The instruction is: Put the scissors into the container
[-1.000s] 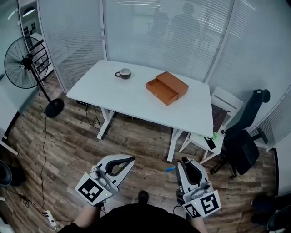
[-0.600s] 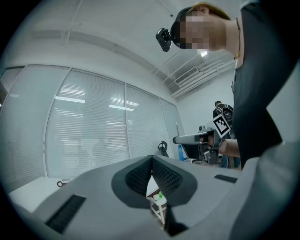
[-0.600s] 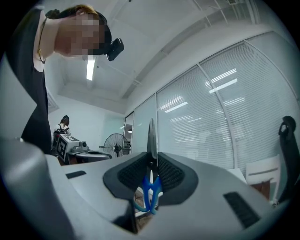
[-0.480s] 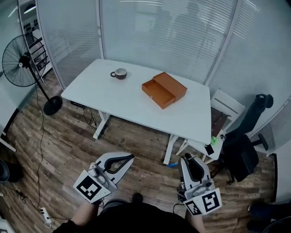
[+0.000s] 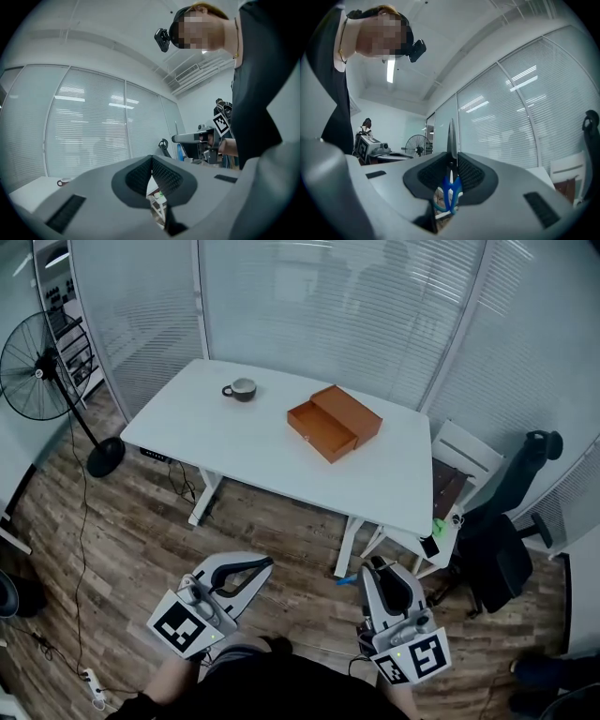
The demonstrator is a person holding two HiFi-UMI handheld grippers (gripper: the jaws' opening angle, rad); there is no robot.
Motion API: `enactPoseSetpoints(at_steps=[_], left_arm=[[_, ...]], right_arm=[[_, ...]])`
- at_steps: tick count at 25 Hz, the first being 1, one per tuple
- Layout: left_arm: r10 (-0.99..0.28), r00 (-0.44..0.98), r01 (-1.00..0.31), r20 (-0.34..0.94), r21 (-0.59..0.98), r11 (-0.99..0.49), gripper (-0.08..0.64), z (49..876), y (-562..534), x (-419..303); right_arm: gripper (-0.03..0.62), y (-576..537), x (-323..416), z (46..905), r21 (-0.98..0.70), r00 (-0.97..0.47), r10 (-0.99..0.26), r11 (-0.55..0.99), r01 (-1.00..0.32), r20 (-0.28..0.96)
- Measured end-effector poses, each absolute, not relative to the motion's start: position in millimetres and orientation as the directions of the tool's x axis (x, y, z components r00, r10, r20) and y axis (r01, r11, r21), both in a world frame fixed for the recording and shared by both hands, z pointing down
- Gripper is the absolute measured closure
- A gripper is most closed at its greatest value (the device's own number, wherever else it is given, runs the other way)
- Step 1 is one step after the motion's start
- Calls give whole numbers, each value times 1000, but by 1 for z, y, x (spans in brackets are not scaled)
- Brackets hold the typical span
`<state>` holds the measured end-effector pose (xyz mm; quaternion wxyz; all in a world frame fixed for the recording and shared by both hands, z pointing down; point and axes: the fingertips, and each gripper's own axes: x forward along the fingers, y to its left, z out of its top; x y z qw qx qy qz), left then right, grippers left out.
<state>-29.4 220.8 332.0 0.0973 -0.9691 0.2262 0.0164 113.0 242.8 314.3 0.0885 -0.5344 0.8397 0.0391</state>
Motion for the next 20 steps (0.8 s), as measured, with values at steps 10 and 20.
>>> enactPoseSetpoints(at_steps=[10, 20], left_arm=[[-467, 879, -477, -96, -173, -862, 548, 328, 210, -42], [-470, 879, -476, -76, -172, -862, 548, 334, 211, -36]], right_arm=[[518, 231, 101, 312, -14, -447, -875, 457, -889, -184], [518, 226, 105, 319, -29, -457, -873, 468, -883, -167]])
